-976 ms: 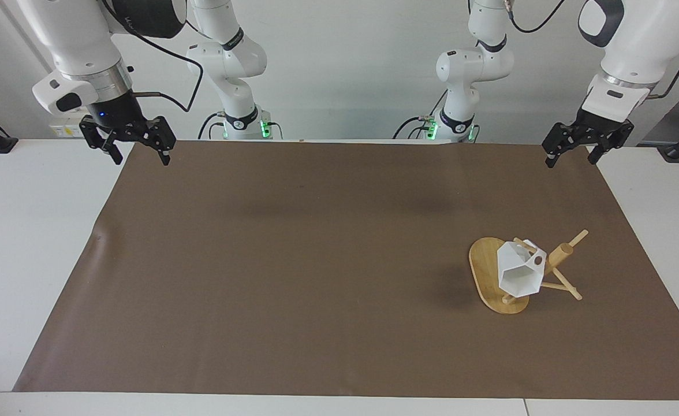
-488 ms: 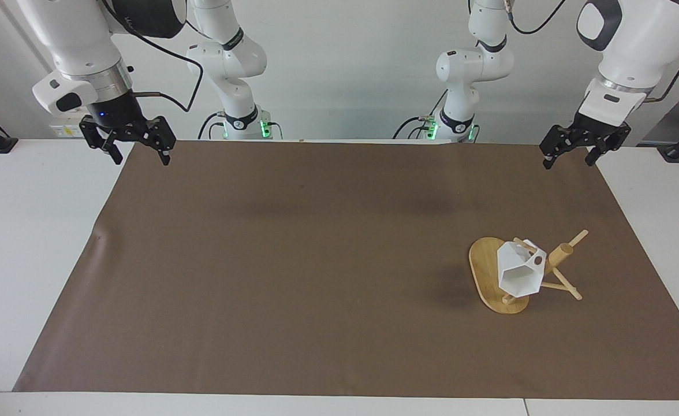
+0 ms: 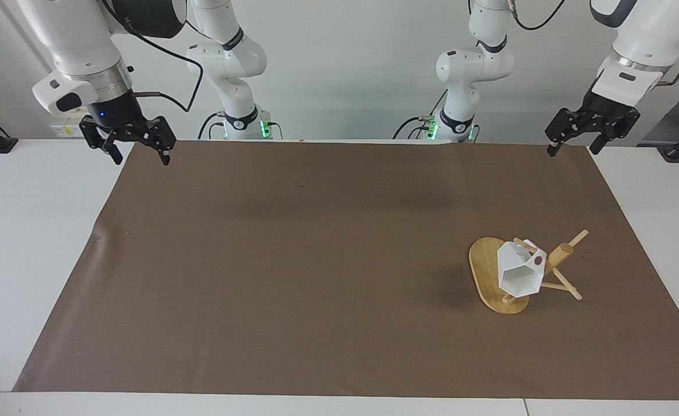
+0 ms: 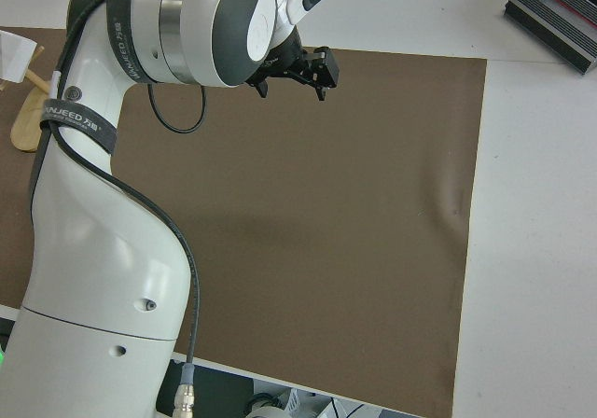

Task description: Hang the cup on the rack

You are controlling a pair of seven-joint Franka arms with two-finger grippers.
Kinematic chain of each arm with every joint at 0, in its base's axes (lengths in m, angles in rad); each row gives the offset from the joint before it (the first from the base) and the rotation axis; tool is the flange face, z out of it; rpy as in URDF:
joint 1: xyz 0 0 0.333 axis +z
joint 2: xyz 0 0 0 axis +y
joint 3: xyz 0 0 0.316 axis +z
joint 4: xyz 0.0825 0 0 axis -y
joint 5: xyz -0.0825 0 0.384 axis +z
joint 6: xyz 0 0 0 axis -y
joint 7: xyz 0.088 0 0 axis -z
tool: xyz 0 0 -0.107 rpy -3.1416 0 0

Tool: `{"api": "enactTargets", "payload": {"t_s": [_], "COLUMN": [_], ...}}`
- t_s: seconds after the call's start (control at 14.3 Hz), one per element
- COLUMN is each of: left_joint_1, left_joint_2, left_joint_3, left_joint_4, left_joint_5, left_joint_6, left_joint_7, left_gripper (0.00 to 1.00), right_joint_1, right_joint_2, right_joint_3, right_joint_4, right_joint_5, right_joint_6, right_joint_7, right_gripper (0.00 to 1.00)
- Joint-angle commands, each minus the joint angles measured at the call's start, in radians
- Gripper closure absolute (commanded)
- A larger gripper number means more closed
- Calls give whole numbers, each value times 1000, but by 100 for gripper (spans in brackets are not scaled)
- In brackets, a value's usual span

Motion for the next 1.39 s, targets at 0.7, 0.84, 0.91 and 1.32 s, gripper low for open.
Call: {"api": "enactTargets", "payload": {"t_s": [0.7,0.84,0.91,1.32], "left_joint_1": [-48,-48,-46,-48], "left_joint_2": [-6,-6,-6,-14], "left_joint_3": [17,15,15,15], "left_joint_4": [-34,-34,-36,-46], "left_joint_5": [18,18,18,18], "left_joint_6": [4,5,5,5], "left_joint_7": [14,6,9,4], "left_gripper": [0,0,0,0], "right_joint_1": [-6,-7,-6,-6], "right_joint_2": [-9,-9,-9,-9], "right_joint_3": [8,8,8,8], "right_joint_4": [-14,-14,-14,-14], "right_joint_5": [14,14,14,14], "right_joint_6": [7,7,7,7], "right_joint_7": [13,13,13,13], "right_gripper": [0,0,0,0]}}
